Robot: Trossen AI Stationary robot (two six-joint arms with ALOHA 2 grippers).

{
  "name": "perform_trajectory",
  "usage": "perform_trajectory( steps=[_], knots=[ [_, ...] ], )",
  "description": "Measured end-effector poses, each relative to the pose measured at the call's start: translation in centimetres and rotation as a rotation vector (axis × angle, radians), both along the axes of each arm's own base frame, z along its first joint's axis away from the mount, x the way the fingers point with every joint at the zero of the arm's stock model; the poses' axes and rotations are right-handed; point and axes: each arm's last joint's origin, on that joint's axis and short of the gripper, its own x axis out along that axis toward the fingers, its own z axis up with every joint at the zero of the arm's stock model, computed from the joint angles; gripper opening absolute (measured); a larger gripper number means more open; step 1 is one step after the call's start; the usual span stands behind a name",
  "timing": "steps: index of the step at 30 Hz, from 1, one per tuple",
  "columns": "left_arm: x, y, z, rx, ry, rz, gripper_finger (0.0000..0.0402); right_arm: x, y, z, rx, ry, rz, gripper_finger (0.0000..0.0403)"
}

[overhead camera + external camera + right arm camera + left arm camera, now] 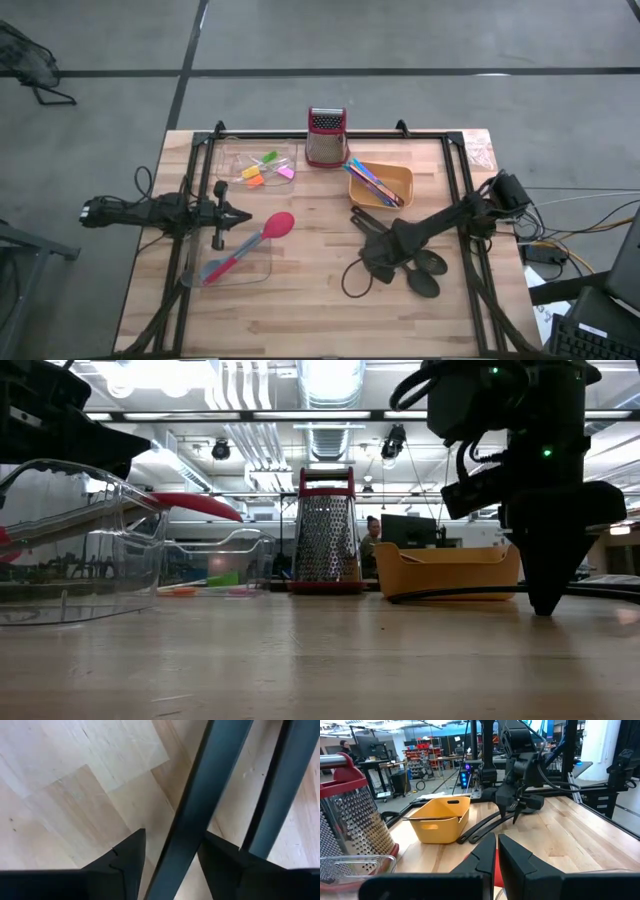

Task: Pick & Place Kitchen Items
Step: Put the top black spoon into the bottom transparent bin

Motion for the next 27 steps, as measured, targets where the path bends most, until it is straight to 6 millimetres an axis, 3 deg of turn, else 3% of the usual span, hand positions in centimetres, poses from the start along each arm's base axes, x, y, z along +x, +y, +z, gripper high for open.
perform_trajectory(
  steps=[12,27],
  knots=[
    [0.0,0.0,0.0,0.000,0.002,0.001,0.0025,0.5,0.1,1.4,0.005,-0.053,0.028,0.0073],
    [0.1,0.0,-0.1,0.001,0.005,0.000,0.0025,3.3,1.3,5.4,0.040,-0.204,0.110,0.0077]
  ],
)
